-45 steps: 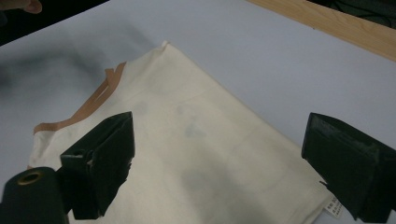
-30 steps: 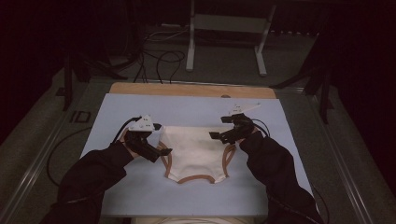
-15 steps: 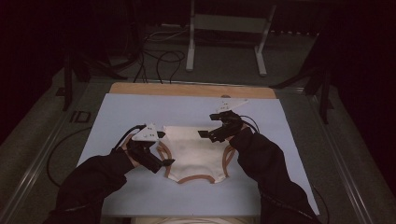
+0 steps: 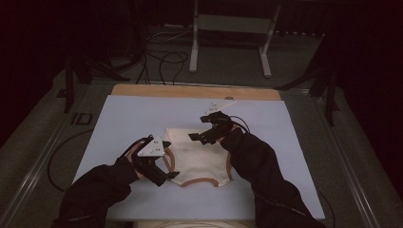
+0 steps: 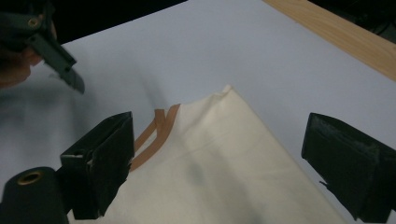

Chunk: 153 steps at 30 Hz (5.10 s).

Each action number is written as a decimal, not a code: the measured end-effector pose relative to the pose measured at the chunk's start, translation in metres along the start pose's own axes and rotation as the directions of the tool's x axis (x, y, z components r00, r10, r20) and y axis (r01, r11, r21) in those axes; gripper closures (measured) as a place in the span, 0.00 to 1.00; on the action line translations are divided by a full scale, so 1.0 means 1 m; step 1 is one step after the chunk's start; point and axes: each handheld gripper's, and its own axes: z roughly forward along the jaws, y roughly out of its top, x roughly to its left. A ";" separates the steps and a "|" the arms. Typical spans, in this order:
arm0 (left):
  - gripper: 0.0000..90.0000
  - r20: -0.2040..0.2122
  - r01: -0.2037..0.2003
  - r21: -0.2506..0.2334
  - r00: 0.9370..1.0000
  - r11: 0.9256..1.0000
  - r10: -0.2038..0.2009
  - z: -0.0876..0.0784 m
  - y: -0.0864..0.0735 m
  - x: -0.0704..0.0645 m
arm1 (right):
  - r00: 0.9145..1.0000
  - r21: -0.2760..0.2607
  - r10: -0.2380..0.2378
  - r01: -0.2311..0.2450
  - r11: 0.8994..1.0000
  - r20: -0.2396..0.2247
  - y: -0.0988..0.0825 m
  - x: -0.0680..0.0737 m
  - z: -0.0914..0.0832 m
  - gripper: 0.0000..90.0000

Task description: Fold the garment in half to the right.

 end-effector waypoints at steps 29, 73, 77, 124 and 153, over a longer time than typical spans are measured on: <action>0.01 0.077 -0.136 0.197 0.989 0.971 0.123 0.054 -0.041 -0.013 | 0.999 0.061 -0.003 0.006 0.998 -0.051 0.012 0.006 0.061 0.11; 0.93 0.056 -0.114 0.212 0.993 0.971 0.104 0.070 -0.040 -0.003 | 0.996 0.114 0.046 -0.037 0.993 -0.071 0.015 -0.001 0.099 0.11; 0.94 0.054 -0.109 0.205 0.994 0.973 0.100 0.070 -0.040 -0.003 | 0.994 0.120 0.080 -0.072 0.990 -0.067 0.019 -0.007 0.104 0.14; 0.95 0.053 -0.134 0.210 0.991 0.969 0.125 0.070 -0.040 -0.004 | 0.992 0.251 0.068 -0.094 0.963 0.108 0.014 -0.014 0.165 0.47; 0.96 0.063 -0.151 0.188 0.988 0.970 0.142 0.063 -0.031 -0.005 | 0.993 0.249 -0.029 0.000 0.969 0.115 0.024 -0.008 0.147 0.98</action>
